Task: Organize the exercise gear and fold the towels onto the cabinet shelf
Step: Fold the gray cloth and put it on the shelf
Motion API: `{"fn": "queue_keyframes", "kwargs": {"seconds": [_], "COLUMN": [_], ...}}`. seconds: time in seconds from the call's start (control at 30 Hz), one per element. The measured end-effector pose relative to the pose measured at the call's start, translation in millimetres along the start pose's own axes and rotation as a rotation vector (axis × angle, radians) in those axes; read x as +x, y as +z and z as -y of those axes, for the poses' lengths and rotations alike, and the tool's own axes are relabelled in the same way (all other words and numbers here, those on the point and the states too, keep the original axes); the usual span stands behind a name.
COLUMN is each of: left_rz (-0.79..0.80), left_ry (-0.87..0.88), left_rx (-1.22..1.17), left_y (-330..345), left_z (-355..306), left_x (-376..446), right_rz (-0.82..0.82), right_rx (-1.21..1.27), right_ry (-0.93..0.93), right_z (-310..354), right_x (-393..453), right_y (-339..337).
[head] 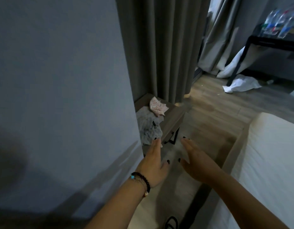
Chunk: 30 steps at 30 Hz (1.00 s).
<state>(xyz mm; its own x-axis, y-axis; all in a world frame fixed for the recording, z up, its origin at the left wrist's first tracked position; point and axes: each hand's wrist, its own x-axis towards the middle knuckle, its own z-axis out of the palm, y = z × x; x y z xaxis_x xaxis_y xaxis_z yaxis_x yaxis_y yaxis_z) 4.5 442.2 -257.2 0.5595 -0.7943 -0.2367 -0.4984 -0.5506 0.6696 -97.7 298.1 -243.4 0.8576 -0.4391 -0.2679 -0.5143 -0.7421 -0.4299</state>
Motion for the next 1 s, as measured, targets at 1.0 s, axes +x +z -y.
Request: {"fn": "queue_keyframes", "kwargs": {"seconds": [1.0], "left_rz": [-0.222], "left_ry": [-0.46], "left_rx": [-0.181], "left_y": [29], "left_z": [67], "left_x": [307], "right_rz": [0.235], "right_rx": [-0.03], "right_ry": [-0.173], "right_z": [-74], "right_x": [299], "right_y": [-54]}}
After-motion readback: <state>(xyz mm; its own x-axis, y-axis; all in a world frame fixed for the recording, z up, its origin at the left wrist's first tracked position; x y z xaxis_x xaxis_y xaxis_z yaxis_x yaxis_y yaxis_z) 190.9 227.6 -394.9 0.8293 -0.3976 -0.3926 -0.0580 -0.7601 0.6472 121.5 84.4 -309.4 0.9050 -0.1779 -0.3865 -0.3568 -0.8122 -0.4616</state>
